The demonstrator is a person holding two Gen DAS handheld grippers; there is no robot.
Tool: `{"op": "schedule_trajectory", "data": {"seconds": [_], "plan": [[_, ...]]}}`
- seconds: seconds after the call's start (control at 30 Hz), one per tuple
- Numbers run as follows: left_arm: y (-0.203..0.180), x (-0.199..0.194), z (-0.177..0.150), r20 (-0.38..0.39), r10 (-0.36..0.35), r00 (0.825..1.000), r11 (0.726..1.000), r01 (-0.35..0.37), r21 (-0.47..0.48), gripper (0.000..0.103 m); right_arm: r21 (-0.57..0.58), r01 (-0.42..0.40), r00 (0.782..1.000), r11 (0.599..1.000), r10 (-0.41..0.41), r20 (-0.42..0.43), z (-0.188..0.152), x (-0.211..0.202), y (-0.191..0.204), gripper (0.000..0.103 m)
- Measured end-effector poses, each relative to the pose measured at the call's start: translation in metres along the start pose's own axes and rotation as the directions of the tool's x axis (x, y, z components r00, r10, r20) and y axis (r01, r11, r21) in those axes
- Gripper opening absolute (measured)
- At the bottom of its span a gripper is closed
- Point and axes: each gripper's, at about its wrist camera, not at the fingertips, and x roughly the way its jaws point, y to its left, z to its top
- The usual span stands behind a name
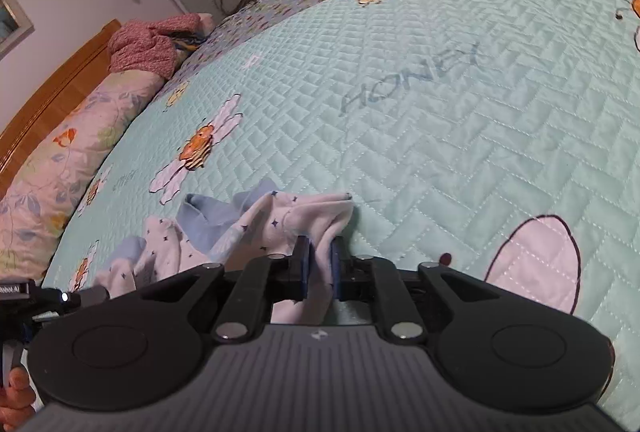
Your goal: Fold clothes
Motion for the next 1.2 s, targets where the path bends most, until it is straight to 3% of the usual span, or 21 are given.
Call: {"op": "schedule_trajectory", "data": {"seconds": [0.07,0.2,0.3,0.4,0.53,0.63,0.73,0.8,0.97,1.03,1.2], "plan": [[-0.004,-0.008,0.002,0.030,-0.039,0.999,0.999,0.039,-0.005,0.018,-0.001,0.002,1.000,1.000,-0.002,0.020,0.001,-0.006,0.003,0.023],[-0.013,-0.020,0.005,0.064,-0.086,0.994,0.996,0.086,-0.007,0.018,-0.029,0.031,0.989,0.999,-0.027,0.143,-0.001,-0.031,0.014,0.025],[-0.017,-0.021,0.015,0.099,-0.121,0.988,0.991,0.127,-0.052,0.018,-0.037,-0.045,0.991,0.998,0.049,0.126,-0.004,-0.030,0.019,0.025],[-0.026,-0.032,0.034,0.164,-0.161,0.973,0.983,0.174,-0.065,0.017,0.005,-0.029,0.999,1.000,0.029,0.039,-0.010,-0.015,0.014,0.026],[-0.067,-0.050,0.056,0.177,-0.279,0.944,0.960,0.272,0.064,0.017,0.055,-0.108,0.993,0.993,0.105,0.062,-0.025,-0.034,0.012,0.030],[-0.103,-0.065,0.070,0.160,-0.370,0.915,0.923,0.341,0.180,0.017,0.115,-0.136,0.991,0.984,0.134,0.031,-0.043,-0.045,0.011,0.036],[-0.139,-0.072,0.069,0.116,-0.414,0.903,0.886,0.371,0.278,0.017,0.159,-0.199,0.980,0.967,0.200,0.012,-0.062,-0.055,0.013,0.036],[-0.154,-0.069,0.067,0.091,-0.409,0.908,0.877,0.363,0.314,0.017,0.112,-0.218,0.976,0.969,0.219,0.010,-0.071,-0.063,0.025,0.036],[-0.155,-0.061,0.059,0.110,-0.340,0.934,0.906,0.294,0.304,0.017,0.119,-0.273,0.960,0.955,0.263,0.097,-0.065,-0.069,0.031,0.039],[-0.141,-0.068,0.058,0.165,-0.334,0.928,0.920,0.283,0.270,0.017,0.163,-0.302,0.949,0.939,0.281,0.142,-0.055,-0.067,0.024,0.043],[-0.089,-0.099,0.047,0.350,-0.303,0.886,0.952,0.271,0.139,0.017,0.323,-0.337,0.940,0.884,0.296,0.171,-0.028,-0.037,-0.003,0.048]]}}
